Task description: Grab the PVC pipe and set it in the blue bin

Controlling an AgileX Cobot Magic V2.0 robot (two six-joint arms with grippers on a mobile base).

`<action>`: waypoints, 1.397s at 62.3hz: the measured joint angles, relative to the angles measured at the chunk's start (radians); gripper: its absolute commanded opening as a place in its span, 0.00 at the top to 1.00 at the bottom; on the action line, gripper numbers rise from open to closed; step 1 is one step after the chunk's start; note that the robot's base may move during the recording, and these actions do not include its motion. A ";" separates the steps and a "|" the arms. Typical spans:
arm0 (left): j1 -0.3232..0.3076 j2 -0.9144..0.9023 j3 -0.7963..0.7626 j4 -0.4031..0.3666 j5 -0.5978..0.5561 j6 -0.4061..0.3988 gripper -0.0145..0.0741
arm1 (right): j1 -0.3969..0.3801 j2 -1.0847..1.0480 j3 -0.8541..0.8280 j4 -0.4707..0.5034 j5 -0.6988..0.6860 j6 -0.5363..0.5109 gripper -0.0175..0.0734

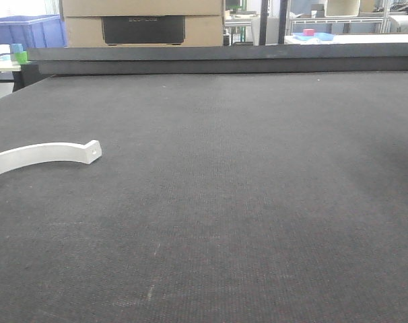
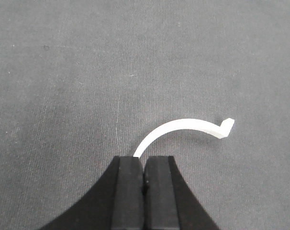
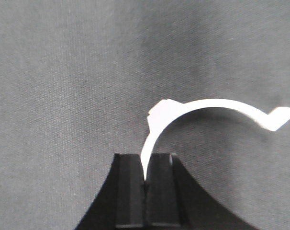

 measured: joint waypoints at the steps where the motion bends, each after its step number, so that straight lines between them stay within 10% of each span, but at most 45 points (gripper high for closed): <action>1: 0.000 0.000 0.000 0.000 -0.002 0.000 0.96 | 0.009 0.009 -0.010 -0.012 0.005 0.015 0.97; 20: 0.000 0.000 0.000 0.000 -0.008 0.000 0.96 | 0.099 0.152 -0.060 -0.139 0.102 0.245 0.95; 42: 0.000 0.000 0.000 0.000 -0.008 0.000 0.96 | 0.099 0.227 -0.060 -0.138 0.114 0.266 0.52; 73: 0.000 0.000 0.004 0.000 -0.008 0.000 0.96 | 0.099 0.297 -0.060 -0.136 0.049 0.296 0.54; 87: 0.000 0.000 0.004 0.000 -0.008 0.000 0.96 | 0.099 0.305 -0.060 -0.133 0.045 0.302 0.85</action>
